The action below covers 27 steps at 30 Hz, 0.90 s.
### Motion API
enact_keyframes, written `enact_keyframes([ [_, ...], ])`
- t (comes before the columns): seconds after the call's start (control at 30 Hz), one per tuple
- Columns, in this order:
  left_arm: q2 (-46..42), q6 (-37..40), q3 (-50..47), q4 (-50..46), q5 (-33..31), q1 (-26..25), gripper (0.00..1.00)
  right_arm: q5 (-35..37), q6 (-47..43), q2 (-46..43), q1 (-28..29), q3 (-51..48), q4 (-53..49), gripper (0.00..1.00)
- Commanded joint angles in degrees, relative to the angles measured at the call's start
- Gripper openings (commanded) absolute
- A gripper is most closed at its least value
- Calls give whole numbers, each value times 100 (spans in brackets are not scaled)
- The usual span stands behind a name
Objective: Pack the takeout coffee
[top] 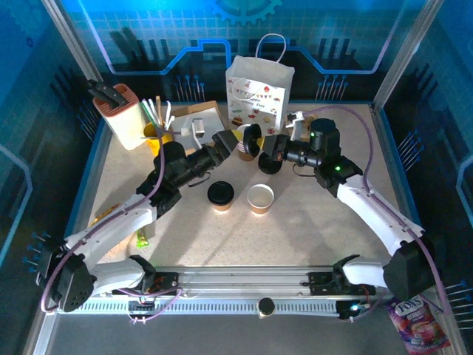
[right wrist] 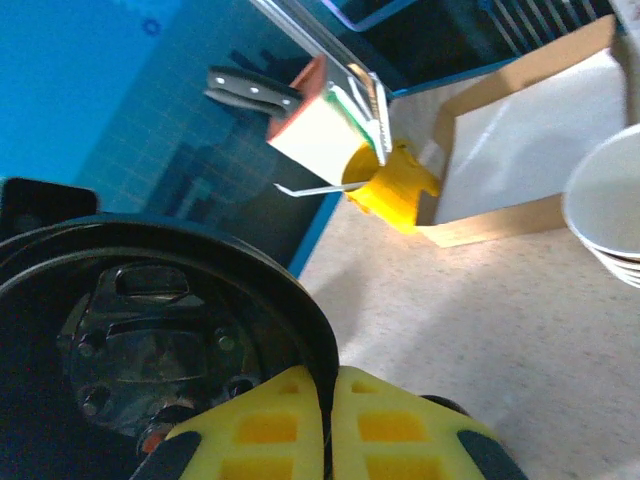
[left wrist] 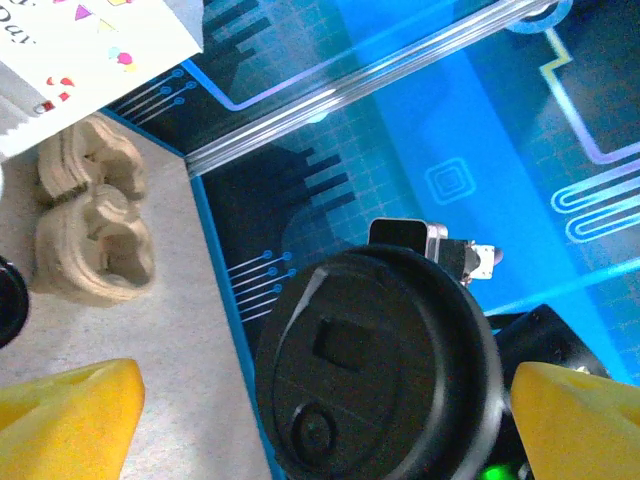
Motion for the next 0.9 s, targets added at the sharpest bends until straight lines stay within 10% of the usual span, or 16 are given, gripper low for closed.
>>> enact_keyframes([
  [0.0, 169, -488, 235, 664, 171, -53, 96, -295, 587, -86, 85, -98, 848, 8],
  [0.87, 705, -1654, 124, 1955, 328, -85, 87, -211, 1633, 378, 271, -464, 2528, 7],
])
